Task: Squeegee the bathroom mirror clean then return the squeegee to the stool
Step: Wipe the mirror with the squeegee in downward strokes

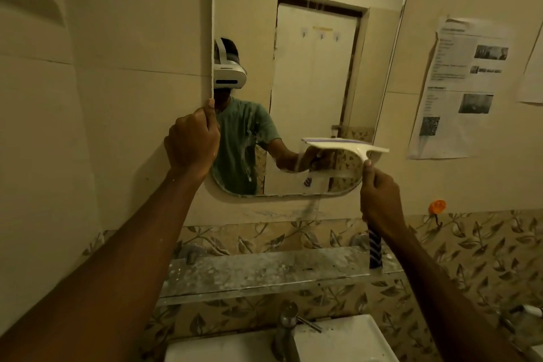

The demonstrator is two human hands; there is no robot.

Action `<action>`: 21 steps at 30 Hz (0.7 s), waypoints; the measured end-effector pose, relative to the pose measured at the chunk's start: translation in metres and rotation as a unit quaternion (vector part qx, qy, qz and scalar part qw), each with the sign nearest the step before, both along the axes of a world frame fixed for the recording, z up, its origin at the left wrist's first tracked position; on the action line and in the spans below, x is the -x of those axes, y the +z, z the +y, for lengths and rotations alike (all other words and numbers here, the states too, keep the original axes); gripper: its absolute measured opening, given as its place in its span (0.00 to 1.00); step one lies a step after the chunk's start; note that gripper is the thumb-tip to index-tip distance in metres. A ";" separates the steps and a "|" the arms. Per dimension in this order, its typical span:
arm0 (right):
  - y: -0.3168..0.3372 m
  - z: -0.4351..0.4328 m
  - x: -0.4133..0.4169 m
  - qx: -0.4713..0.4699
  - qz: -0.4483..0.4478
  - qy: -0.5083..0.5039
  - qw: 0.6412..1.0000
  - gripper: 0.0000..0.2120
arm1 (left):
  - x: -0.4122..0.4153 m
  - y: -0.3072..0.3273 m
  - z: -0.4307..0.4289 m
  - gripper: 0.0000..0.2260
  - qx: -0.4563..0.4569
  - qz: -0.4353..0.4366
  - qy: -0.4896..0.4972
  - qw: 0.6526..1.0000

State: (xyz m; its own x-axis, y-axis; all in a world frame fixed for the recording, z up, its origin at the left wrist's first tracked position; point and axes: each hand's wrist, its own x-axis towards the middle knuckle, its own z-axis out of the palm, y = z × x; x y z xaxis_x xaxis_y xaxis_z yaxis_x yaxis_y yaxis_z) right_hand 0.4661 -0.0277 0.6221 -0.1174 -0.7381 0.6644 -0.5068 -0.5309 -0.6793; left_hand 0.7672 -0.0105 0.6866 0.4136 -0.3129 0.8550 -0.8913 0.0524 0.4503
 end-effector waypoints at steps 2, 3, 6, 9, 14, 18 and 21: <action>-0.028 -0.001 -0.006 -0.016 0.000 -0.020 1.000 0.22 | 0.001 0.000 0.000 0.25 0.005 0.004 0.000 1.000; -0.045 0.001 -0.009 -0.024 -0.005 -0.026 0.999 0.22 | 0.001 -0.001 -0.001 0.25 0.007 0.005 0.000 1.000; -0.080 0.008 -0.016 -0.054 -0.013 -0.026 0.998 0.23 | 0.000 -0.001 0.000 0.25 0.009 0.002 -0.001 1.000; -0.084 0.014 -0.015 -0.066 0.003 -0.018 0.998 0.23 | -0.002 -0.001 0.001 0.26 0.000 -0.001 -0.002 1.000; -0.033 -0.002 0.001 -0.035 -0.047 -0.036 0.998 0.24 | 0.000 -0.001 0.004 0.25 -0.009 -0.007 0.000 1.000; -0.042 -0.008 -0.007 -0.054 -0.075 -0.053 0.994 0.25 | 0.003 0.000 0.007 0.24 -0.019 -0.006 0.013 1.000; -0.076 0.005 -0.034 -0.066 -0.098 -0.053 0.992 0.25 | 0.001 -0.001 0.004 0.25 -0.015 -0.012 0.017 1.000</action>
State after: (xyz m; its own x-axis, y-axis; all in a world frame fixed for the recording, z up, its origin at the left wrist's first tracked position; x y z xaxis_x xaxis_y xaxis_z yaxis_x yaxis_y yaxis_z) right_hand 0.5005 -0.0232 0.5463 -0.3158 -0.7944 0.5189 -0.4056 -0.3814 -0.8307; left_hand 0.7660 -0.0064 0.6860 0.4037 -0.3245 0.8554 -0.9030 0.0088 0.4295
